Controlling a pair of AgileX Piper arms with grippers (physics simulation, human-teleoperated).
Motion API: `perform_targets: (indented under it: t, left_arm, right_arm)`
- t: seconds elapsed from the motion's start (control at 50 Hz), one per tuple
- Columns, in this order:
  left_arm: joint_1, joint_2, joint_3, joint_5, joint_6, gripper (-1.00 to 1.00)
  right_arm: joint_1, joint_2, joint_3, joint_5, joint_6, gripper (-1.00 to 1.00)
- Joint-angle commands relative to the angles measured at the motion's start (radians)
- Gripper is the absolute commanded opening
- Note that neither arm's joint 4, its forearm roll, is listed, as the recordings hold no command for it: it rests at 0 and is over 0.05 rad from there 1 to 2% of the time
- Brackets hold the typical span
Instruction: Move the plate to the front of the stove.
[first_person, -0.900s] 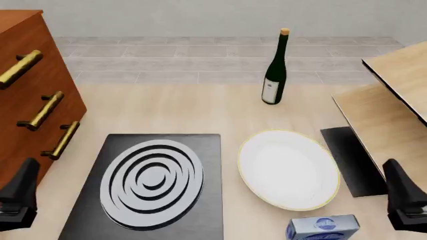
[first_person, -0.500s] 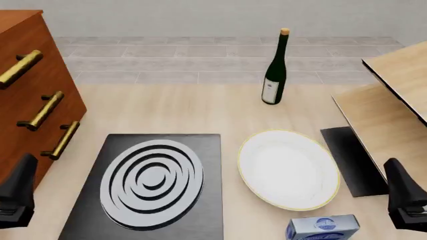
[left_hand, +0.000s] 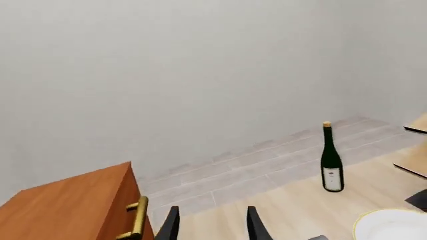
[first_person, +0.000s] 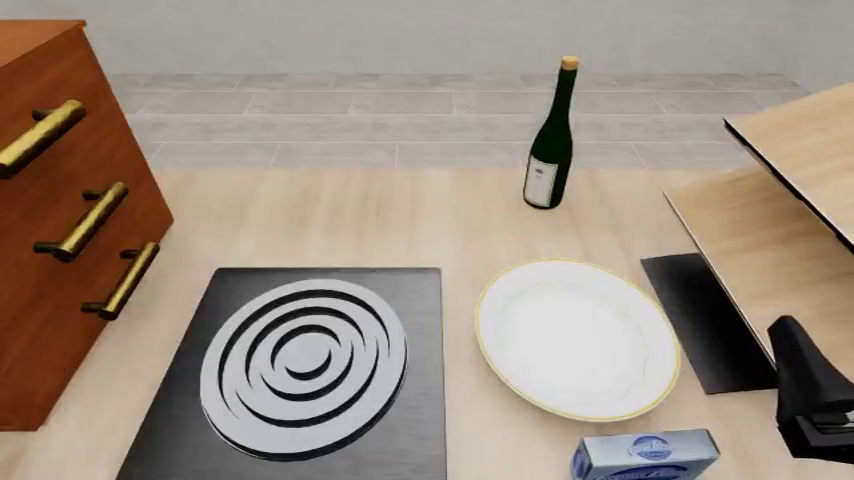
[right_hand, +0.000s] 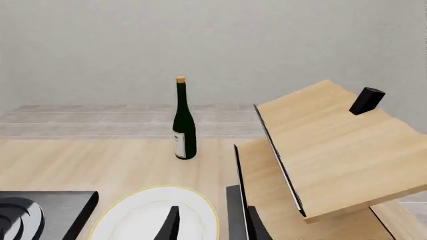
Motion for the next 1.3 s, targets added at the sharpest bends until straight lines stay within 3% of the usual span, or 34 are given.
perform_targets:
  t: [0.02, 0.18, 0.36, 0.52, 0.72, 0.86, 1.3]
  left_arm:
    - [-0.18, 0.216, -0.217, -0.028, 0.132, 1.0]
    - [-0.308, 0.358, -0.317, -0.047, 0.241, 1.0]
    - [-0.49, 0.504, -0.404, -0.051, 0.413, 1.0]
    - [-0.578, 0.606, -0.508, -0.003, 0.467, 1.0]
    - [-0.651, 0.733, -0.583, 0.021, 0.57, 1.0]
    - [-0.711, 0.819, -0.583, 0.035, 0.676, 1.0]
    - [-0.841, 0.986, -0.634, 0.1, 0.803, 1.0]
  right_arm:
    - [0.0, 0.0, 0.0, 0.0, 0.0, 1.0]
    - [0.0, 0.0, 0.0, 0.0, 0.0, 1.0]
    - [0.0, 0.0, 0.0, 0.0, 0.0, 1.0]
    - [0.0, 0.0, 0.0, 0.0, 0.0, 1.0]
    - [0.0, 0.0, 0.0, 0.0, 0.0, 1.0]
    - [0.0, 0.0, 0.0, 0.0, 0.0, 1.0]
    - [0.0, 0.001, 0.0, 0.001, 0.0, 1.0]
